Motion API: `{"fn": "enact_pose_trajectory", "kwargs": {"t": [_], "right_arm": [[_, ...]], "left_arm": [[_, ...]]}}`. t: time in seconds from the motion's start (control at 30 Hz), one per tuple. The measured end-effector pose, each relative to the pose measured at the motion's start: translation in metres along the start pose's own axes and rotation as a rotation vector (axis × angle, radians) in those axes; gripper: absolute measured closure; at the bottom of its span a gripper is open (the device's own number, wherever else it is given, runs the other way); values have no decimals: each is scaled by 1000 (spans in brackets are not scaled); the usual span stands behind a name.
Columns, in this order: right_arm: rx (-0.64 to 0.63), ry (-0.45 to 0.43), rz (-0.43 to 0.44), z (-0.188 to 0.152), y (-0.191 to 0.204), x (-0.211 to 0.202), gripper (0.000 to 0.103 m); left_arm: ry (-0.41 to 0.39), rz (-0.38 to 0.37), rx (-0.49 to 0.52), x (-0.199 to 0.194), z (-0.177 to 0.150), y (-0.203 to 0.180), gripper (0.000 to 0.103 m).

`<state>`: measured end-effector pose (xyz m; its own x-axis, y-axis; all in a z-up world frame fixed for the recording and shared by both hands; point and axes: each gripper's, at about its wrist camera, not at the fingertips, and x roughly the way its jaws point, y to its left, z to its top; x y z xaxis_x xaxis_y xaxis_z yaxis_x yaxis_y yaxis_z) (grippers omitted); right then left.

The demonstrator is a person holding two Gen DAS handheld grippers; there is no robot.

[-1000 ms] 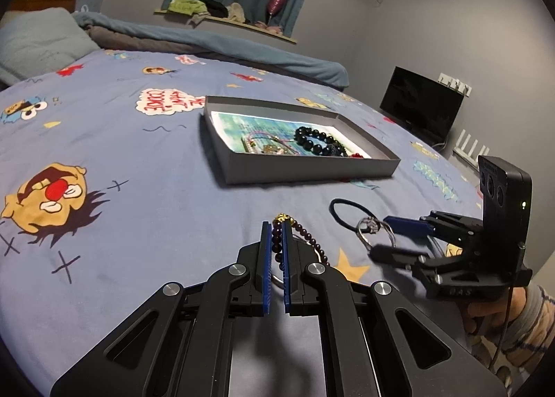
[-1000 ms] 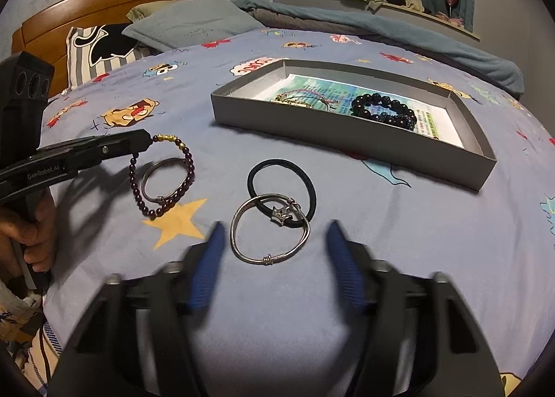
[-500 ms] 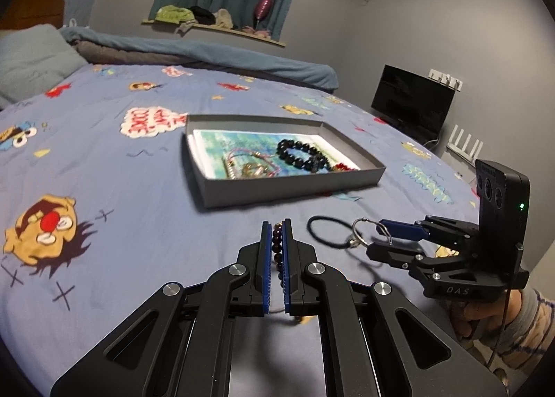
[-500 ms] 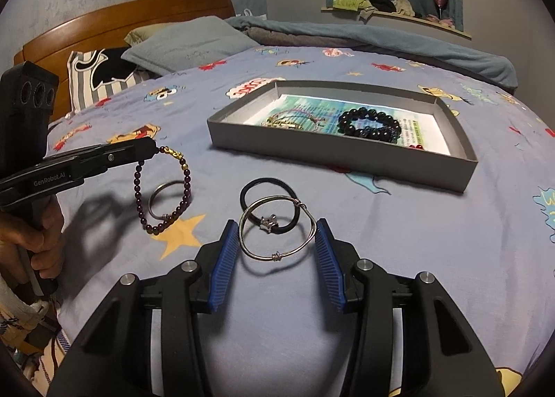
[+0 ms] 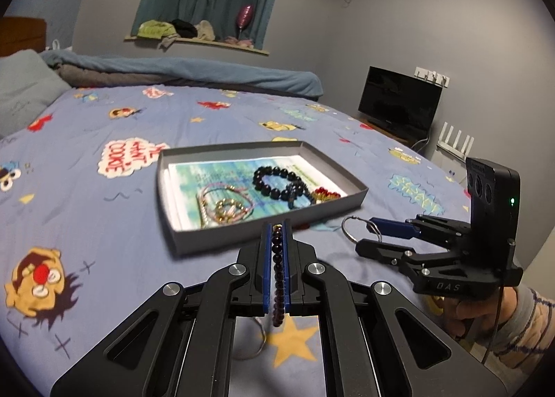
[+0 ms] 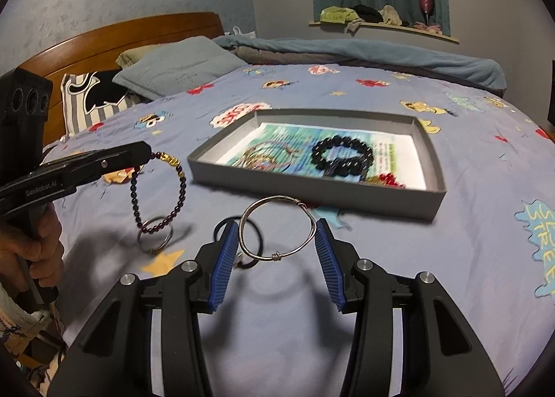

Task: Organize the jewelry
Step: 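Carry the red bracelet into the box with the left tool while the right drops the silver bangle there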

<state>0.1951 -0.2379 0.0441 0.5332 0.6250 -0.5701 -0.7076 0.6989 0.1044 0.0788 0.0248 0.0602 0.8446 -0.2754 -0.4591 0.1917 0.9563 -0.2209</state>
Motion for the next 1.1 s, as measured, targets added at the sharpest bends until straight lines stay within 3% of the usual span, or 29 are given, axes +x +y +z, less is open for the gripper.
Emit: {"fn": "enact_pose_trajectory", "kwargs": {"t": [0.57,1.1], "right_arm": [[26,-50,-22,37,-31,8,57],[77,-60,-15,55,-55,40,57]], "left_arm": [[-7,5,27,24,28,-5,97],[-14,27,11,58,55,9,97]]}}
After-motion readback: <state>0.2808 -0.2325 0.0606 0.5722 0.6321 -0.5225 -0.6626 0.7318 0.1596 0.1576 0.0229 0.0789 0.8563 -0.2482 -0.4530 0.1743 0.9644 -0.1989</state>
